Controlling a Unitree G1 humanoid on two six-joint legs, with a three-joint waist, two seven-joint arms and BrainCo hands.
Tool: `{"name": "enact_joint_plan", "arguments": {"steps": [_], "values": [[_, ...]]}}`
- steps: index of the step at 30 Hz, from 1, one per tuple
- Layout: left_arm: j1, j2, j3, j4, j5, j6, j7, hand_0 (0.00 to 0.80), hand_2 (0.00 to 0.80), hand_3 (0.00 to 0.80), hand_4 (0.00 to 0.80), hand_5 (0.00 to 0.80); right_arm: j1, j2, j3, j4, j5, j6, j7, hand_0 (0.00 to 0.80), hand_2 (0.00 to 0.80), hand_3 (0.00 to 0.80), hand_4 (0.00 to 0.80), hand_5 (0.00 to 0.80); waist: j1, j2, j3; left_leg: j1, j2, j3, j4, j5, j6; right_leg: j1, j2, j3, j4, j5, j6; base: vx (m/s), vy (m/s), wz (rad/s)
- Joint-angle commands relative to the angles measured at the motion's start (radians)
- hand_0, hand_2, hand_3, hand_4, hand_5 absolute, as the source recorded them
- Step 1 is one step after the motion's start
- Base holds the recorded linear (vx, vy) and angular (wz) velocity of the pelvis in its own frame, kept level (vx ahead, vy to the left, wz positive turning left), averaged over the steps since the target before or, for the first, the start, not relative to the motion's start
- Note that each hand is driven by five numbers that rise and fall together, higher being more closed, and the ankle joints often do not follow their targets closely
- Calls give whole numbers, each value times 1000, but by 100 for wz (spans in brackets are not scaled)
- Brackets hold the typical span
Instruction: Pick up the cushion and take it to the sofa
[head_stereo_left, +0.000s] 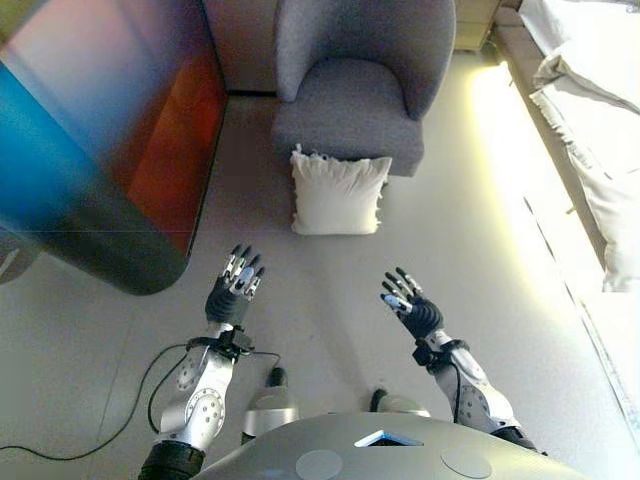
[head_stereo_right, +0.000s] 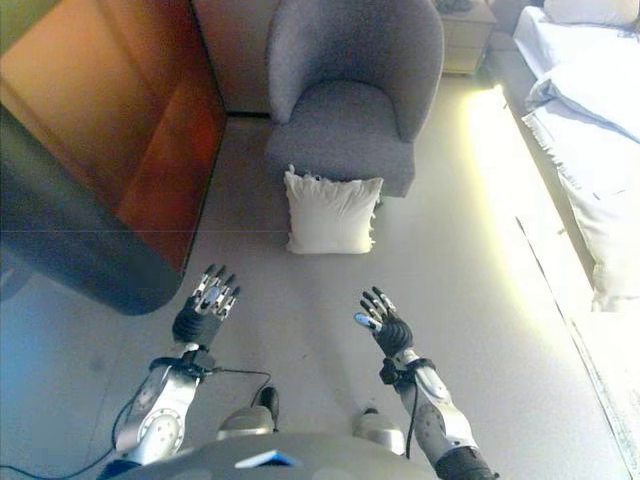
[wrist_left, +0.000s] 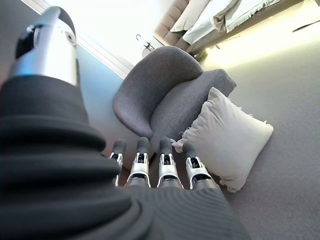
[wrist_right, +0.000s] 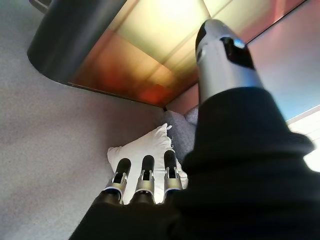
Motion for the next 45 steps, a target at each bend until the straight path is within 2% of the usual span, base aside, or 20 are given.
{"name": "enact_joint_plan", "arguments": {"steps": [1,3,5,7,11,12,14,15,18,21,24,25,26,29,33,37,38,40,43,45], "values": [[-23,44,49,-60,25,-13,-39,0,0,0,0,0,-6,39,13,-97,-4,-98,-15,0,0,0,0,0,12,22,25,-33,-111,10,150,-191,168,-234,-84,72,441,217,-3,-22,266,-1],[-20,51,55,-62,15,-2,-46,0,0,0,0,0,23,33,6,-113,5,-117,-21,0,0,0,0,0,-1,41,42,-29,-112,-11,155,-197,169,-327,-80,115,580,264,-4,11,205,9],[-18,59,66,-67,0,7,-61,0,0,0,0,0,46,24,-17,-118,12,-120,-12,0,0,0,0,0,-16,43,53,-18,-117,-28,165,-209,159,-382,-68,133,572,266,-5,103,96,33],[-14,62,66,-74,-5,9,-63,0,0,0,0,0,54,18,-33,-122,21,-108,-16,0,0,0,0,0,-29,33,57,-4,-129,-43,176,-228,155,-384,-51,140,493,271,-1,194,-18,26],[-22,65,35,-70,-2,-4,-60,0,0,0,0,0,41,1,-52,-110,54,-112,-16,0,0,0,0,0,-62,-21,62,27,-174,-89,211,-300,150,-377,-15,121,148,259,27,293,-96,27],[-28,68,14,-61,11,-14,-63,0,0,0,0,0,27,-9,-58,-97,74,-112,-6,0,0,0,0,0,-73,-39,58,44,-198,-107,208,-316,149,-381,20,93,-5,238,47,382,-44,48],[-33,71,-11,-51,23,-20,-56,0,0,0,0,0,11,-17,-59,-84,88,-109,-9,0,0,0,0,0,-82,-39,55,81,-208,-125,198,-327,145,-395,54,38,-108,256,55,445,-44,81],[-34,71,-16,-48,26,-19,-53,0,0,0,0,0,8,-19,-57,-85,89,-106,-15,0,0,0,0,0,-82,-40,55,94,-210,-127,199,-334,145,-404,58,19,-119,267,55,459,-54,99],[-14,66,-17,-51,36,-10,-46,0,0,0,0,0,18,-16,-40,-97,80,-86,-23,0,0,0,0,0,-69,-63,37,164,-226,-100,214,-397,152,-418,44,-160,-95,305,49,545,-50,-13],[12,52,1,-63,28,5,-30,0,0,0,0,0,48,-22,-45,-100,50,-58,-2,0,0,0,0,0,-65,-36,5,209,-206,-61,243,-427,150,-380,71,-224,-66,242,27,577,-22,-10],[29,31,-9,-69,12,15,10,0,0,0,0,0,76,-37,-45,-114,39,-38,-8,0,0,0,0,0,-108,-22,-33,262,-170,-35,287,-339,112,-383,89,-199,-12,225,-16,543,-46,-3],[32,22,-12,-64,3,11,8,0,0,0,0,0,84,-45,-45,-128,36,-34,-4,0,0,0,0,0,-122,-13,-50,267,-145,-35,323,-258,81,-378,103,-181,14,204,-35,471,-120,1],[31,19,-15,-70,-10,11,2,0,0,0,0,0,90,-56,-48,-145,43,-30,12,0,0,0,0,0,-131,-10,-64,240,-120,-34,407,-149,38,-352,123,-154,21,174,-63,429,-147,-1],[21,14,-23,-78,-6,-26,21,0,0,0,0,0,84,-78,-56,-133,29,-27,53,0,0,0,0,0,-119,-33,-82,89,-101,-20,730,-32,2,-264,130,-124,17,100,-122,390,-169,-11],[-3,5,-23,-84,-15,-39,60,0,0,0,0,0,30,-102,-54,-97,53,-30,66,0,0,0,0,0,-70,-75,-46,-185,-43,11,953,-82,36,-160,124,-57,19,40,-153,284,-125,-53],[2,6,-4,-71,-15,-51,50,0,0,0,0,0,-11,-105,-32,-96,66,-23,47,0,0,0,0,0,-21,-74,-2,-260,-29,-18,657,-89,66,-101,151,63,22,13,-143,214,52,-75],[7,9,8,-72,-18,-52,37,0,0,0,0,0,-17,-104,-30,-104,70,-21,42,0,0,0,0,0,-9,-61,1,-251,-12,-42,449,-42,49,-87,170,96,19,-2,-132,224,133,-66],[13,12,25,-72,-19,-42,9,0,0,0,0,0,-7,-100,-33,-110,73,-32,41,0,0,0,0,0,9,-39,1,-252,5,-81,222,13,17,-59,192,130,8,-18,-117,279,139,-79],[11,4,37,-57,-12,-39,-21,0,0,0,0,0,7,-93,-32,-107,76,-38,44,0,0,0,0,0,29,-24,3,-251,40,-113,-7,86,-21,-3,199,164,-23,-28,-104,297,99,-28],[15,-3,44,-46,-11,-42,-38,0,0,0,0,0,8,-94,-38,-91,67,-38,63,0,0,0,0,0,37,-18,3,-283,68,-110,-48,89,-34,30,192,167,-35,-40,-101,284,85,-7]]}}
